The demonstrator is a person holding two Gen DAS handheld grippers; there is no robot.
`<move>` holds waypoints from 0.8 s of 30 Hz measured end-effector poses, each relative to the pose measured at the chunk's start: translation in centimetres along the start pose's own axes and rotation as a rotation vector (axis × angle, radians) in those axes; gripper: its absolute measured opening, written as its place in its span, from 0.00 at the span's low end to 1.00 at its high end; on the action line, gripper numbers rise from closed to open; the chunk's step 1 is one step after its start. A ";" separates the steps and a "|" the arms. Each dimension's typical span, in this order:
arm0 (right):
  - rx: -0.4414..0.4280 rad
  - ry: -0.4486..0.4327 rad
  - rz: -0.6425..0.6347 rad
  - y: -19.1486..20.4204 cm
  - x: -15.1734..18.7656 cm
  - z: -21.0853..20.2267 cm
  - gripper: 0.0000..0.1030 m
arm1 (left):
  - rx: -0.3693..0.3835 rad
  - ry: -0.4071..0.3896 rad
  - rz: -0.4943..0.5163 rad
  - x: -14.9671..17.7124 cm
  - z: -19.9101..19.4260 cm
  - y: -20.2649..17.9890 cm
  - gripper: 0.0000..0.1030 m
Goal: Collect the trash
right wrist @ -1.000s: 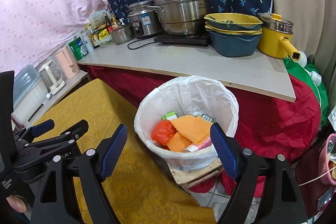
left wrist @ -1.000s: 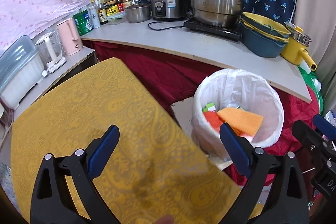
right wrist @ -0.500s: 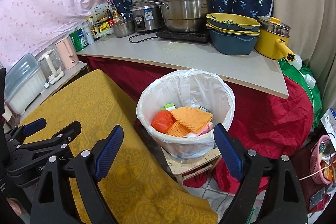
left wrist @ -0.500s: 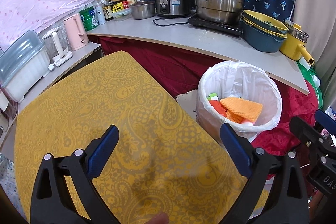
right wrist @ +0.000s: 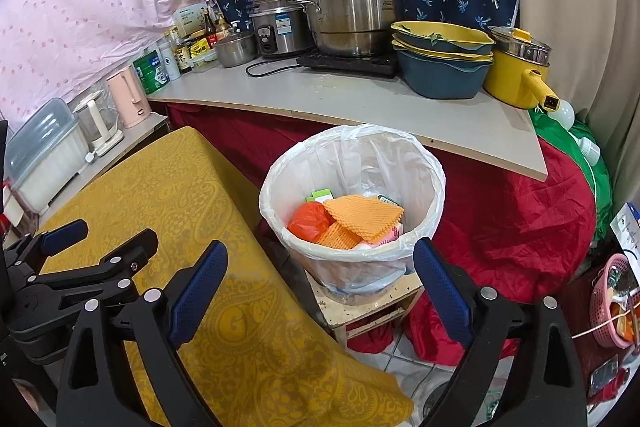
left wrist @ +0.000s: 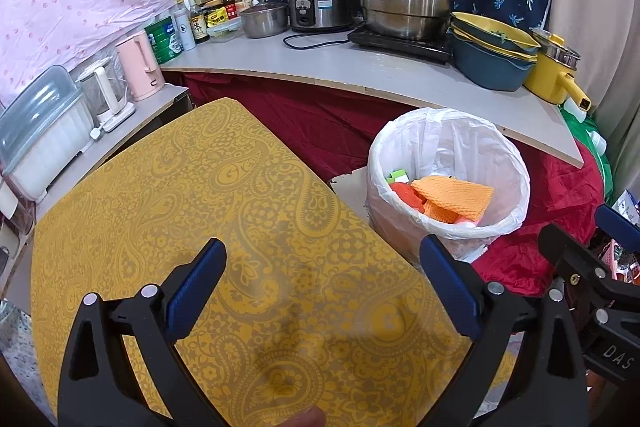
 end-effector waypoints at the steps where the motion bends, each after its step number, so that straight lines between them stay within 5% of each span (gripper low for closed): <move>1: 0.000 0.001 0.001 0.0 0.0 0.0 0.87 | 0.002 0.000 -0.001 0.0 -0.1 -0.1 0.90; 24: 0.027 0.006 0.007 -0.9 0.5 0.0 0.87 | 0.009 0.001 0.020 0.1 -0.3 -1.1 0.90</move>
Point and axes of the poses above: each gripper's, at about its wrist camera, not at the fingertips, and z roughly the way its jaws point, y to its left, x to its underside, the point moved 9 cm from there along z, roughly the way its jaws point, and after that the axes turned 13 degrees about -x, right-handed, at the moved point
